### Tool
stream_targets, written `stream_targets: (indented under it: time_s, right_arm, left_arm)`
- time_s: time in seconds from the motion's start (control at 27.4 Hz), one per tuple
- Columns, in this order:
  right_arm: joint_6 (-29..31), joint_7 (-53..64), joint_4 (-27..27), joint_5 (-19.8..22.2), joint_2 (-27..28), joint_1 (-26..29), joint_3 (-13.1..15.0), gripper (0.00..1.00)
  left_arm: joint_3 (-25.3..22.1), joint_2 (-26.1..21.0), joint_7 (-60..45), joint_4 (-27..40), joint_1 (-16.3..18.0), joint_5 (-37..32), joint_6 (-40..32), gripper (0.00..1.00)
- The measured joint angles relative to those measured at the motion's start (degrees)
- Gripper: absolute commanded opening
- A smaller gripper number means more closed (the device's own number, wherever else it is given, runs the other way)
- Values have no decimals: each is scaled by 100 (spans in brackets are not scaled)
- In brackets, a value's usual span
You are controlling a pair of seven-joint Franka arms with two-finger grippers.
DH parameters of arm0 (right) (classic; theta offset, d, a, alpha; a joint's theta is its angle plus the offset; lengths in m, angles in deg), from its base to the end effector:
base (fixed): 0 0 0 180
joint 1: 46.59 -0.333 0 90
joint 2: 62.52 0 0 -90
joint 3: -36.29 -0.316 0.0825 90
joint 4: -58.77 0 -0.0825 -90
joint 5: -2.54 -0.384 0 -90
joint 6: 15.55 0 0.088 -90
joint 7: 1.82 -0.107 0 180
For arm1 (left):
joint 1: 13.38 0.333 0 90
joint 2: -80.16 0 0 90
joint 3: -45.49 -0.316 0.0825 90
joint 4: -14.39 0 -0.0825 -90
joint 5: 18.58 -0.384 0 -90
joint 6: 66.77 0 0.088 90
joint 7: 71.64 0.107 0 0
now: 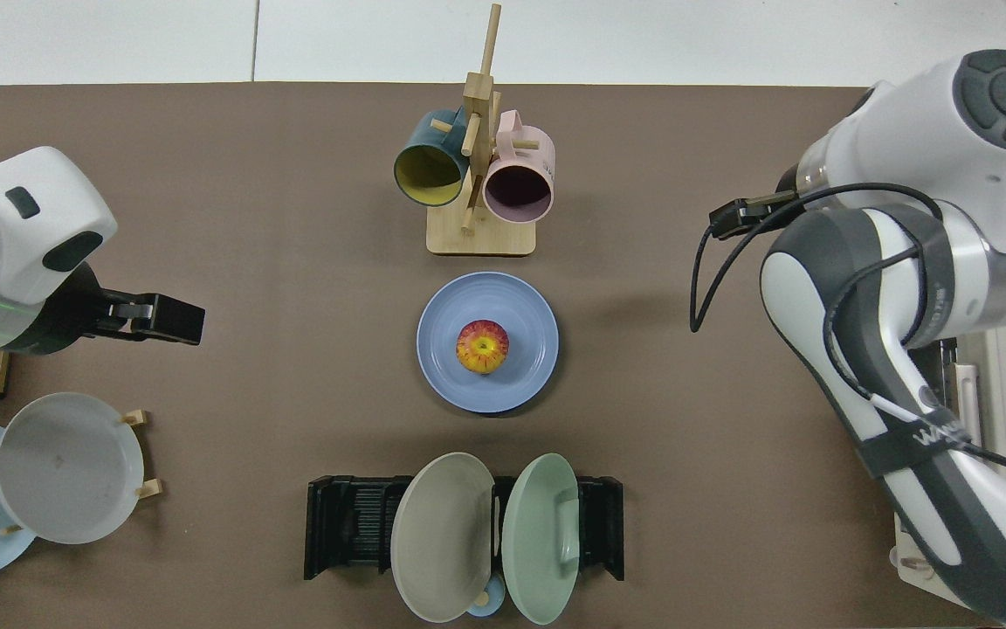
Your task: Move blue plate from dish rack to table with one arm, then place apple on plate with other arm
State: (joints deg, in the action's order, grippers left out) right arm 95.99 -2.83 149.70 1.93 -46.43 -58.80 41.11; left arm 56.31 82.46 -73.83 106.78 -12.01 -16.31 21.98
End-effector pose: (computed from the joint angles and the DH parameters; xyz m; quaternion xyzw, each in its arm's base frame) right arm 0.6479 0.0904 0.4811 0.9976 0.0559 0.0403 0.0036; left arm 0.5312 -0.0949 0.6246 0.9978 -0.0634 -0.0136 0.0147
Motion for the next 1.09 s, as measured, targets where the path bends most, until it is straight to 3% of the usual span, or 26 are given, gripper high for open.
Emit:
stream_targets:
  time_s: [0.47, 0.69, 1.09]
  right_arm:
    - [80, 230, 1327, 69, -1465, 480, -5, 100]
    - [-474, 228, 1046, 68, -1679, 506, -26, 100]
    - [-609, 32, 828, 68, -1499, 520, -30, 100]
  left_arm:
    - [-46, 0, 0, 0, 195, 0, 0, 100]
    - [-35, 0, 0, 0, 195, 0, 0, 100]
    - [-36, 0, 0, 0, 195, 0, -1, 100]
